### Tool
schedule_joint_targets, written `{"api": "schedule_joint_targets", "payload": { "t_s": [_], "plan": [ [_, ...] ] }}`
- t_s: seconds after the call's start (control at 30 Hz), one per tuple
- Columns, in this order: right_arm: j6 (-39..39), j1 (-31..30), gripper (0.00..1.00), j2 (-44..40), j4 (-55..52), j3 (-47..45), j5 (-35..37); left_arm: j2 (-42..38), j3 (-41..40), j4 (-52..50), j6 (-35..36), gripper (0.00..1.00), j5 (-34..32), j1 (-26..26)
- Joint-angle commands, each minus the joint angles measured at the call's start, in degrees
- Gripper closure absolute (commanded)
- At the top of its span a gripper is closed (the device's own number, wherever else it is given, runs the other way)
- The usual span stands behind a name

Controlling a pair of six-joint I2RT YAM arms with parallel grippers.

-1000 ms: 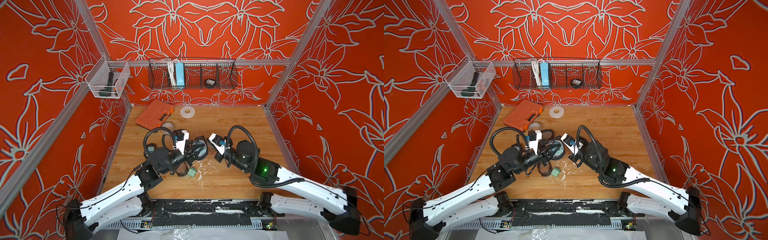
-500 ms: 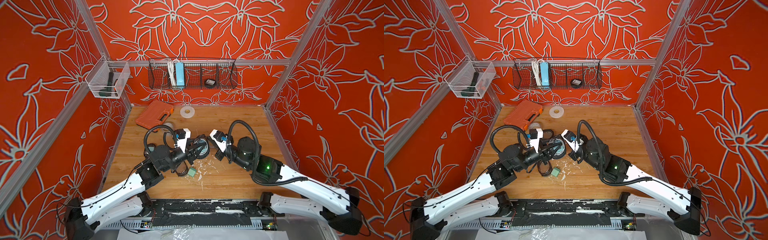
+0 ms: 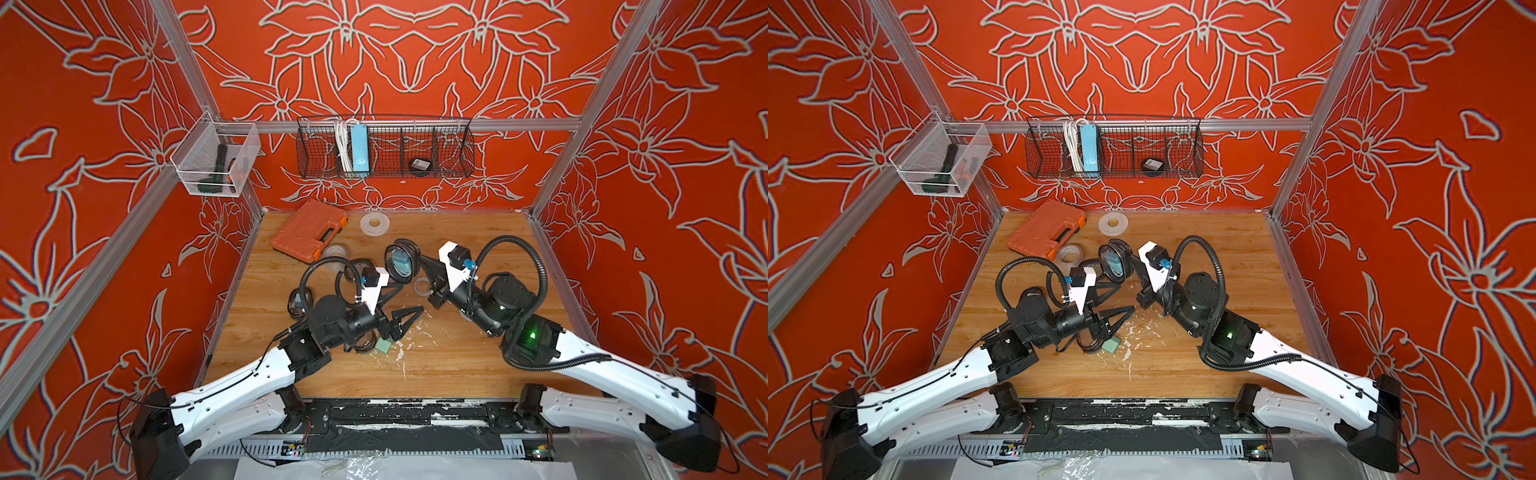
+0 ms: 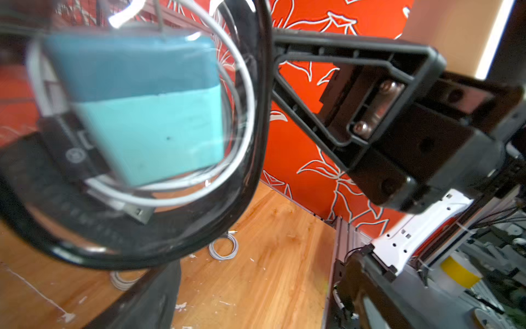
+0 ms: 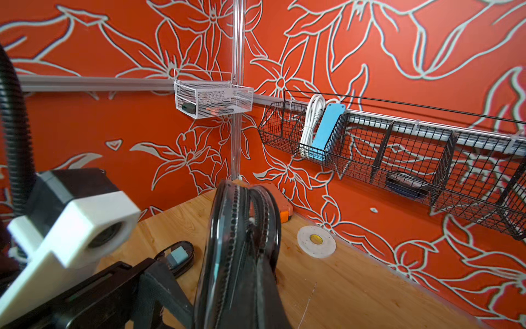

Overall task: Pack away charging kits
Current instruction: Zip the zipper on the storage bag.

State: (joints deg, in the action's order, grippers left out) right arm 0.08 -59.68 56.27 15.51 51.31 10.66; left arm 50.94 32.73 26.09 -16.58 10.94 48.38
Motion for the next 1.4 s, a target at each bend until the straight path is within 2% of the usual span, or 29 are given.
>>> {"api": "schedule_joint_targets", "payload": {
  "t_s": [0.0,0.13,0.27,0.4,0.67,0.9,1.1,1.17,1.37],
  "plan": [
    [2.30,0.17,1.00,-2.21,6.05,-0.92,-0.20,-2.07,-2.43,11.09,-1.58,0.05,-4.86,-0.31],
    [2.49,0.18,1.00,-2.55,5.98,0.26,-2.39,-4.05,-5.99,18.73,-4.43,0.03,-3.81,-1.68],
    [1.16,0.18,1.00,-1.39,4.94,2.61,-4.16,-5.05,-6.95,22.29,-6.22,0.03,2.55,-2.60],
    [0.71,0.12,1.00,-0.73,5.55,3.73,-6.37,-5.16,-9.51,30.22,-10.80,0.02,10.54,-5.55],
    [2.44,0.00,1.00,1.07,6.31,6.83,-11.45,1.03,-8.75,41.15,-21.47,0.02,20.16,-11.62],
    [3.69,-0.43,1.00,2.69,7.74,7.51,-12.16,5.23,-7.55,49.14,-26.32,0.02,21.82,-13.49],
    [5.87,-0.44,1.00,3.72,12.43,4.99,-10.10,5.25,-6.33,53.59,-27.69,0.11,20.31,-13.49],
    [6.41,-0.44,1.00,4.14,14.24,4.38,-9.62,7.88,-5.48,55.70,-28.62,0.13,21.06,-13.61],
    [6.31,-0.44,1.00,1.98,15.56,2.30,-8.77,8.77,-3.14,55.57,-30.33,0.13,21.83,-13.84]
  ]
}}
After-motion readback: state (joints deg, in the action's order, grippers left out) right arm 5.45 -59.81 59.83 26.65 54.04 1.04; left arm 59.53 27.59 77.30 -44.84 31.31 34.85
